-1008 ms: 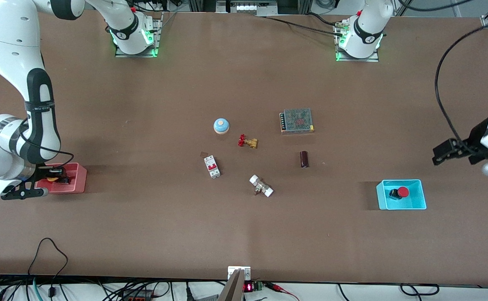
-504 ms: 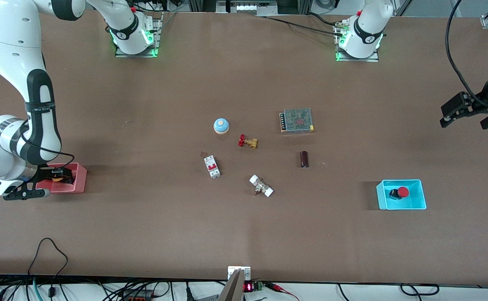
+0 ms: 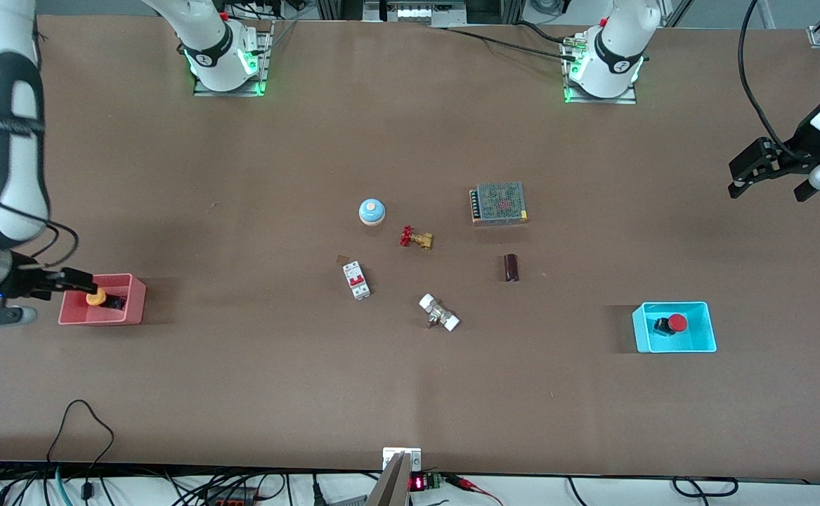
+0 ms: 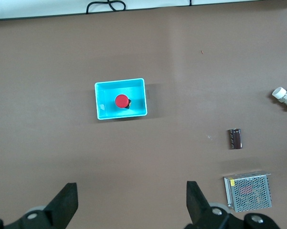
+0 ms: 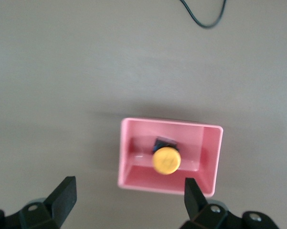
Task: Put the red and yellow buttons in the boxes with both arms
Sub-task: 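Open the right gripper over the pink box and lift away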
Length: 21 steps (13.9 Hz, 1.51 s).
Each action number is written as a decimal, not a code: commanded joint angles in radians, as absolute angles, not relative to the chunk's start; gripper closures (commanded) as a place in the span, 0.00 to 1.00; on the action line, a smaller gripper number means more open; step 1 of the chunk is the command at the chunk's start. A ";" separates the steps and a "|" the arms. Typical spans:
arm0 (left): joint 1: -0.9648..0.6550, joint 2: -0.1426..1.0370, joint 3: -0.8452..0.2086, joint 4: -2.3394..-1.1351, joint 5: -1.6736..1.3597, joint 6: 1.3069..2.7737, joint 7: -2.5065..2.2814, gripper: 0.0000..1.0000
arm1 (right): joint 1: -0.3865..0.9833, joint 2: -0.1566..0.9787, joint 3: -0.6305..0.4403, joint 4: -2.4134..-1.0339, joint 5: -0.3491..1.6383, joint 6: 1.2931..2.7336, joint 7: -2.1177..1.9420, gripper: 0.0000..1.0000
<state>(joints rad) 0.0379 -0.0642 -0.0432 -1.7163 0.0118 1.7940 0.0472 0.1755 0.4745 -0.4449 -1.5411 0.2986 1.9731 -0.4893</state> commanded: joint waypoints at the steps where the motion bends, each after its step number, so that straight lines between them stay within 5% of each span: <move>1: 0.046 -0.089 -0.051 -1.733 -0.006 1.776 0.060 0.00 | 0.231 0.368 -0.449 -1.569 0.296 1.881 -0.447 0.00; 14: 0.045 -0.014 -0.049 -1.516 -0.041 1.640 0.046 0.00 | 0.284 0.273 -0.430 -1.413 0.216 1.620 -0.198 0.00; 18: 0.046 -0.015 -0.049 -1.525 -0.040 1.641 0.045 0.00 | 0.027 0.203 -0.068 -1.430 0.028 1.609 -0.074 0.00; 21: 0.046 -0.015 -0.051 -1.526 -0.040 1.641 0.043 0.00 | 0.011 0.146 -0.046 -1.482 -0.026 1.564 -0.016 0.00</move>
<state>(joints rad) 0.0387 -0.0291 -0.0440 -1.5610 -0.0233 1.6675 0.0451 0.0412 0.1940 -0.0743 -1.4319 -0.0019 1.5967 -0.0536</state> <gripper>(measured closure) 0.000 0.000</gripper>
